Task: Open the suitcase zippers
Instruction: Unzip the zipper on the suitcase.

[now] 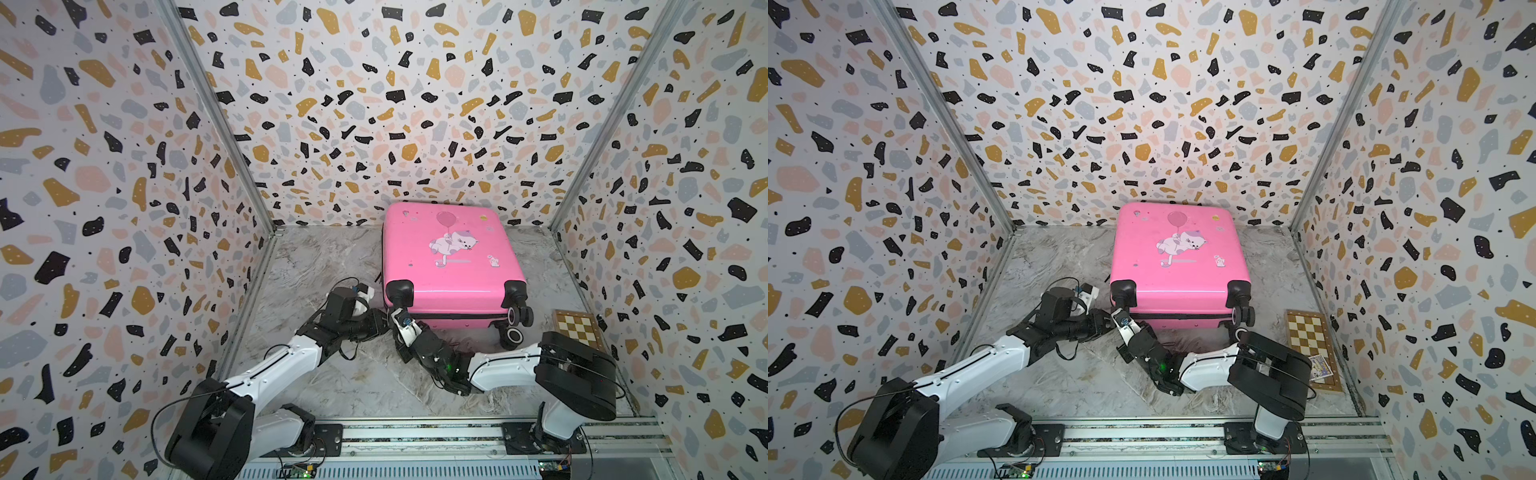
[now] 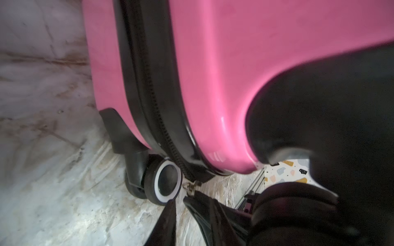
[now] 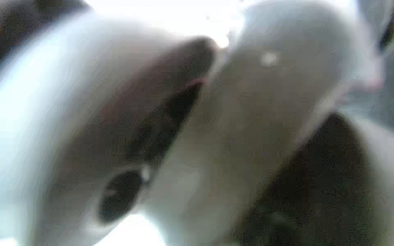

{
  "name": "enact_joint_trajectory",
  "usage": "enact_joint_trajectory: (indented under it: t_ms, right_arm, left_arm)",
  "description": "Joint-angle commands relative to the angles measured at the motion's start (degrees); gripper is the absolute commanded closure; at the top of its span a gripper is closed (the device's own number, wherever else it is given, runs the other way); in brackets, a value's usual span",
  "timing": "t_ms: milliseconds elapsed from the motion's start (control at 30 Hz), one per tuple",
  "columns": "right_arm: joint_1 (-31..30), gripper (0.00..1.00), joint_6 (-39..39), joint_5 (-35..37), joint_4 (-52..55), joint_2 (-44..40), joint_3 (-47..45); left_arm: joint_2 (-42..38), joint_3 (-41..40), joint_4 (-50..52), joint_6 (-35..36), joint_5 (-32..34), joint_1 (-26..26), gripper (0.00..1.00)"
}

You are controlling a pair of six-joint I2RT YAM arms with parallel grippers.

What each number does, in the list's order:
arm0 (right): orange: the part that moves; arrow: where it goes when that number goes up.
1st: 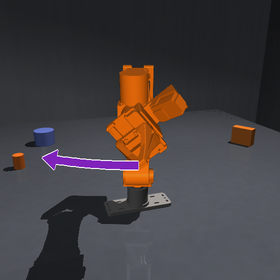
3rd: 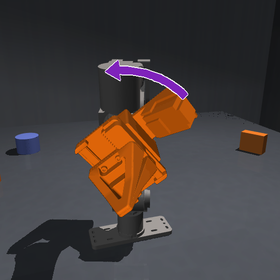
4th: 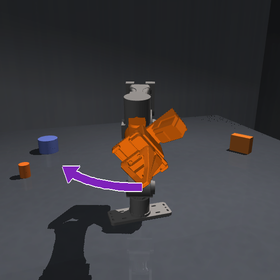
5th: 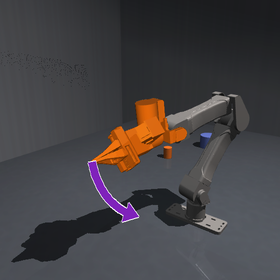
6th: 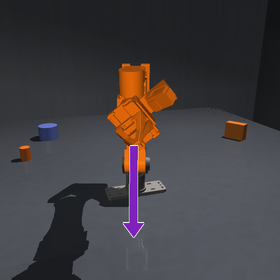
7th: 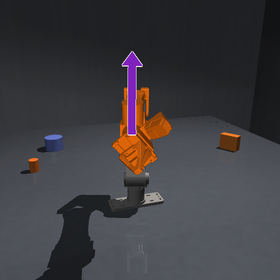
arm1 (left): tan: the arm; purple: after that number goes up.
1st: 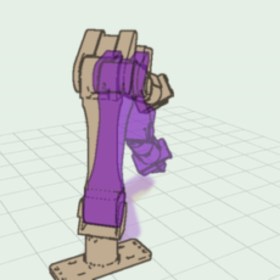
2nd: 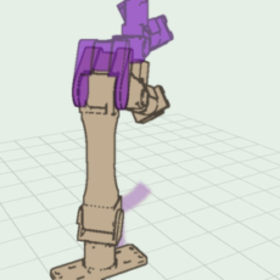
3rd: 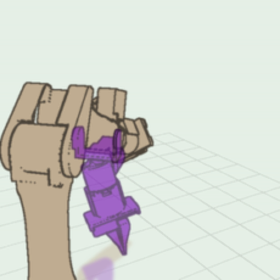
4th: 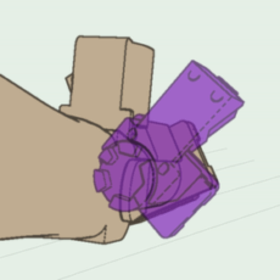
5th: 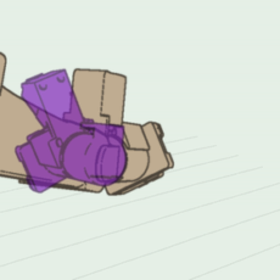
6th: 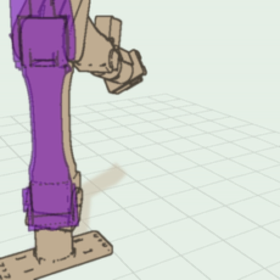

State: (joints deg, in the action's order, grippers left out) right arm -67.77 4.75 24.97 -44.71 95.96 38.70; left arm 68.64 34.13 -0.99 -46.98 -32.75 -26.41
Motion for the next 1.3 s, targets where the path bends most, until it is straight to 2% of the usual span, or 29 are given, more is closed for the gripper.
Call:
enact_joint_trajectory:
  t_ms: [0,133,200,367,500,900,1033,1167,1267]
  right_arm:
    - [-4.63,1.00,-8.34,-14.29,-3.44,-1.47,-1.64]
    - [-4.55,1.00,-11.65,-12.15,-3.93,-3.96,-5.14]
    - [-4.40,1.00,-12.06,-11.10,-3.43,-5.16,-6.01]
    - [-5.30,1.00,-8.59,-10.76,-5.98,-8.05,-9.23]
    - [-6.49,1.00,-5.23,-11.11,-7.73,-7.74,-9.83]
    - [-6.64,1.00,-2.35,-10.72,-9.21,-6.41,-8.66]
    - [-6.55,1.00,-1.28,-12.13,-9.60,-5.07,-6.86]
    - [-6.50,1.00,-0.32,-13.87,-11.02,-2.61,-5.36]
    - [-5.53,1.00,0.62,-18.77,-12.15,-1.16,-4.13]
  left_arm:
    - [-2.71,3.63,-3.07,3.92,-11.00,-2.15,0.71]
    - [-2.90,4.95,-0.11,6.22,-13.12,-2.59,0.72]
    - [-4.65,5.79,3.62,8.15,-12.02,-2.59,0.72]
    - [-12.38,7.45,15.46,10.52,-0.92,-2.16,0.71]
    - [-14.16,8.60,19.26,10.73,4.23,-1.29,0.71]
    - [-1.44,12.88,18.26,13.60,6.32,-1.01,0.73]
    - [2.90,13.31,17.01,15.24,6.94,-1.30,0.74]
    - [4.95,12.96,14.56,15.08,6.84,-3.76,0.75]
    - [5.31,12.57,13.51,14.64,6.51,-4.54,0.76]
